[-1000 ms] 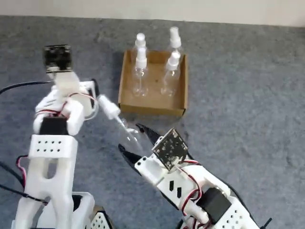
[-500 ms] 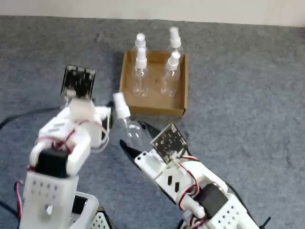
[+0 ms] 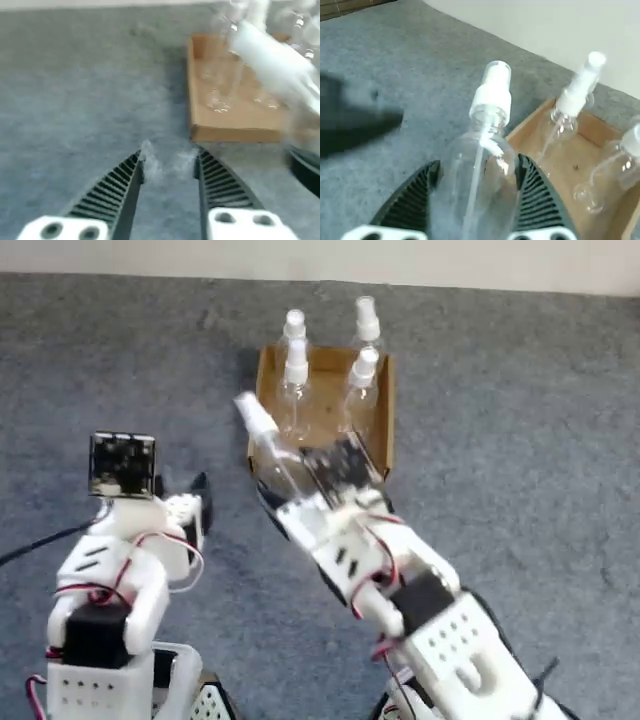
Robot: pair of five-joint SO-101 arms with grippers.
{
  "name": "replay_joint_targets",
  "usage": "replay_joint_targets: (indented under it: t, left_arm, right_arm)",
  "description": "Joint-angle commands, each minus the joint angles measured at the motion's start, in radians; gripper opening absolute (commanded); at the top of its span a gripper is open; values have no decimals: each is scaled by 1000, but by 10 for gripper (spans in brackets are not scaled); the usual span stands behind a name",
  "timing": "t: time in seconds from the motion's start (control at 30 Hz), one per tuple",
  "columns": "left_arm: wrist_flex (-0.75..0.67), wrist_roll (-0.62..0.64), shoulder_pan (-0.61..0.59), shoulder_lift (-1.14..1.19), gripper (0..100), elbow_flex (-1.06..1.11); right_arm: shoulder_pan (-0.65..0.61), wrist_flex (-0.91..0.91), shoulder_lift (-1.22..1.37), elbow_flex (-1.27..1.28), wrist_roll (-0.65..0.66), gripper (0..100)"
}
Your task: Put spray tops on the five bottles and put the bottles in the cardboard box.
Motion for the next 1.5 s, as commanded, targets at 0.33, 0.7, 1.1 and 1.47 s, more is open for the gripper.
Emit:
replay_joint_targets:
  t: [0.33, 0.7, 1.1, 1.47]
  left_arm:
    - [64, -2, 259, -358, 313, 130]
    - [-279, 3, 153, -85, 313, 200]
    - [58, -3, 375, -252, 317, 48]
    - [-115, 2, 220, -194, 317, 130]
  right_arm:
    - [7, -35, 463, -522, -143, 3]
    - [-24, 1, 246, -371, -158, 3]
    - [31, -113, 262, -269, -161, 3]
    - [-53, -93, 199, -213, -164, 3]
